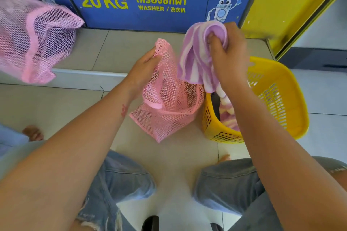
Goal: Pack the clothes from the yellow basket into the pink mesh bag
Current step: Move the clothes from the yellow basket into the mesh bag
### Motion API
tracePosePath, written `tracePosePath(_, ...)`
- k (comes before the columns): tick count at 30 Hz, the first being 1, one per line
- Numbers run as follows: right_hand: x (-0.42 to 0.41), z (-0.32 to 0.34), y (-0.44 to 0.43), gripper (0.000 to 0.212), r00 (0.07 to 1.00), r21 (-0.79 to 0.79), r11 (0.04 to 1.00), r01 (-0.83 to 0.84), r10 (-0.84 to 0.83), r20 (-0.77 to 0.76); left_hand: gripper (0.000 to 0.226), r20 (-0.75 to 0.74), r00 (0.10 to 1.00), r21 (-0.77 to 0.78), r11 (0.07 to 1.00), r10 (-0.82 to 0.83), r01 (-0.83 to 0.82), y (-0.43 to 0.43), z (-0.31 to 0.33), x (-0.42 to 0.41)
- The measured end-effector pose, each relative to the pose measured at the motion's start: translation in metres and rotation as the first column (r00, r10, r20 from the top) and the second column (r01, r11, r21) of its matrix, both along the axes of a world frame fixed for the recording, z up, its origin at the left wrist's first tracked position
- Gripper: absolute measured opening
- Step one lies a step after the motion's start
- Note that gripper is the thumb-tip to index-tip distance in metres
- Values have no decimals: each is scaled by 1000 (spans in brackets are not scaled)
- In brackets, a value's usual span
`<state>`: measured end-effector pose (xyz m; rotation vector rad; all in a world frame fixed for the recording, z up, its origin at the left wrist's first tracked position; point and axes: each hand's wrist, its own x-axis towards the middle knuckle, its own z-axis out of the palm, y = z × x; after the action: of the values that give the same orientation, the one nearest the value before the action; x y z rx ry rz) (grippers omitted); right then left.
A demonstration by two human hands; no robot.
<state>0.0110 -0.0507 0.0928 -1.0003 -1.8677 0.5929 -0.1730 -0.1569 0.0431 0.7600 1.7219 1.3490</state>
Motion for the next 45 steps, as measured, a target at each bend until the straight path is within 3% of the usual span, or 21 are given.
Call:
tracePosePath(4, -33, -22, -26, 25, 971, -114, 988, -104, 126, 202, 41, 103, 995, 79, 997, 6, -15, -2, 14, 6)
tracePosePath(6, -47, -49, -34, 29, 896, -181, 967, -177, 235, 376, 42, 141, 990, 96, 995, 11, -24, -1, 21, 9)
tracePosePath(7, -51, -62, -38, 30, 810, -216, 949, -231, 311, 498, 43, 148, 989, 100, 995, 13, -28, -1, 24, 10)
tracePosePath(9, -58, -87, -43, 34, 487, -324, 893, -312, 443, 753, 45, 137, 991, 104, 994, 7, -22, -3, 27, 9)
tracePosePath(11, -58, -103, -46, 35, 189, -449, 855, -258, 501, 845, 46, 120, 992, 114, 993, -25, 11, -4, 29, 8)
tracePosePath(13, -54, -105, -45, 40, 81, -444, 862, -245, 474, 877, 46, 112, 993, 122, 992, -47, 34, -5, 28, 5)
tracePosePath(14, -52, -102, -44, 43, 108, -412, 867, -280, 455, 884, 46, 105, 993, 118, 992, -50, 37, -5, 26, 2)
tracePosePath(17, -44, -78, -39, 31, 349, -399, 852, -340, 508, 787, 47, 96, 995, 74, 997, -26, 19, -5, 16, -5)
tracePosePath(20, -26, -58, -26, 22, 678, -283, 901, -328, 434, 594, 52, 56, 998, 23, 1000, 0, -1, -8, 5, -7)
tracePosePath(22, -2, -55, -9, 47, 825, -245, 941, -232, 324, 463, 57, 44, 999, 4, 1000, -5, 5, -11, 3, -5)
tracePosePath(25, 45, -61, 15, 106, 813, -444, 895, 51, 221, 538, 55, 30, 999, 1, 1000, -11, 11, -13, 5, -2)
tracePosePath(28, 82, -86, 19, 126, 778, -662, 728, 181, 305, 549, 51, 19, 1000, -1, 1000, -7, 7, -13, 8, 0)
tracePosePath(31, 95, -102, 7, 85, 819, -796, 601, 70, 421, 390, 51, 3, 1000, 9, 1000, -16, 16, -13, 11, 3)
tracePosePath(33, 94, -102, -2, 74, 856, -833, 552, 38, 412, 311, 50, -7, 1000, 1, 1000, -19, 19, -14, 14, 5)
tracePosePath(35, 91, -100, -7, 55, 907, -835, 550, 9, 347, 238, 50, -19, 999, 3, 999, -35, 35, -15, 16, 7)
tracePosePath(37, 85, -91, 1, 37, 925, -777, 629, 26, 279, 258, 50, -22, 999, -8, 999, -34, 34, -16, 19, 9)
tracePosePath(41, 65, -53, 18, 39, 877, -580, 814, 34, 254, 408, 49, -29, 997, -17, 997, -75, 74, -14, 25, 13)
tracePosePath(43, 44, -25, 20, 38, 879, -596, 802, -34, 307, 364, 48, -52, 992, -1, 993, -117, 117, -10, 29, 19)
tracePosePath(45, 20, -4, 22, 61, 887, -693, 715, -86, 372, 274, 49, -61, 985, 42, 985, -163, 166, -6, 33, 26)
